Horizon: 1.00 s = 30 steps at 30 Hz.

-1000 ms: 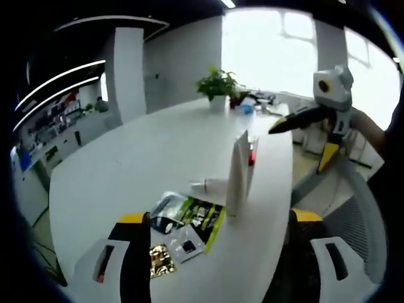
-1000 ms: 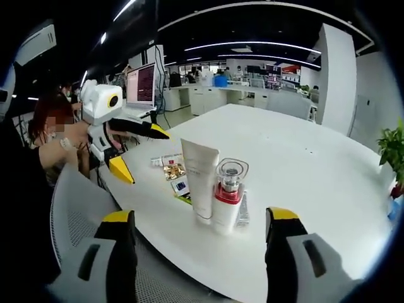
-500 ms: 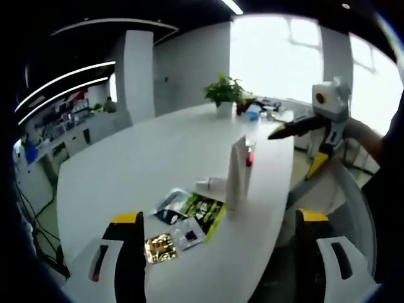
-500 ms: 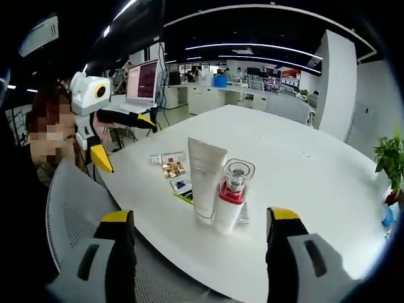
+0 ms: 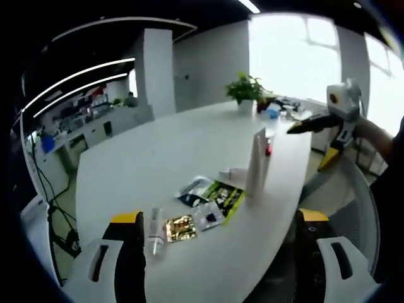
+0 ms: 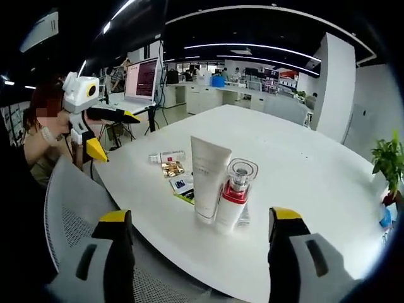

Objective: Arrange the skincare products in the storage area until every visible bottle or jar stands upright without overlapping.

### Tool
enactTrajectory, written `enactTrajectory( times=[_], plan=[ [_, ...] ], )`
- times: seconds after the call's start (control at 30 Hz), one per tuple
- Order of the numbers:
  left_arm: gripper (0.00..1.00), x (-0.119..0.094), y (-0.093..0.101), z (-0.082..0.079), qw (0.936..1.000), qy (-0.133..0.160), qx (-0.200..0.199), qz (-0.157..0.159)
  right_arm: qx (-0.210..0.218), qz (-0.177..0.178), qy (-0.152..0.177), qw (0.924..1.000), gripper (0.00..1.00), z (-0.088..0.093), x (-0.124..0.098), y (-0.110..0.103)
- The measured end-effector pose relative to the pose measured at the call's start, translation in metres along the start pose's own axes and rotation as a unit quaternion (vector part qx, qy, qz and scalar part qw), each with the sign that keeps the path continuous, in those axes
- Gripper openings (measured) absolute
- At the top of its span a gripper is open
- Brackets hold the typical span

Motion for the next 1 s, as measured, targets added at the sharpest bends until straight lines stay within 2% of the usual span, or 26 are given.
enactTrajectory(
  times=[0.27,0.37,0.57,0.67,0.77,0.87,1.0],
  plan=[
    [0.97,-0.006,-0.011,0.013,0.9997,-0.006,-0.015,-0.019,0.000,-0.002,-0.015,0.9999,0.90,0.006,0.006,0.001],
    [0.97,-0.005,-0.016,0.018,0.9991,-0.025,-0.022,-0.028,0.001,0.001,-0.017,0.9999,0.89,0.006,0.008,0.005],
    [0.97,-0.001,-0.023,0.021,0.9989,-0.027,-0.022,-0.031,0.002,0.001,-0.024,0.9997,0.89,0.010,0.012,0.010],
    [0.97,0.002,-0.029,0.028,0.9982,-0.044,-0.024,-0.033,0.004,0.003,-0.024,0.9997,0.89,0.012,0.013,0.012],
    [0.97,0.004,-0.030,0.034,0.9975,-0.061,-0.031,-0.019,0.008,0.004,-0.027,0.9996,0.89,0.013,0.014,0.014],
    [0.97,0.010,-0.035,0.039,0.9963,-0.082,-0.015,-0.017,0.006,0.001,-0.031,0.9995,0.91,0.014,0.015,0.016],
    [0.97,0.015,-0.042,0.039,0.9957,-0.089,-0.017,-0.019,0.004,0.002,-0.034,0.9994,0.94,0.014,0.016,0.018]
  ],
)
Point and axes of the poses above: the point that each gripper's makers call its tool centre point, and the gripper's own axes: x roughly forward along the fingers, y roughly to its right, z roughly out of its underside, the point moved 7 cm from there along -x, roughly backward along the fingers, and after that the axes turned 14 degrees about y, right-handed, at the moved point
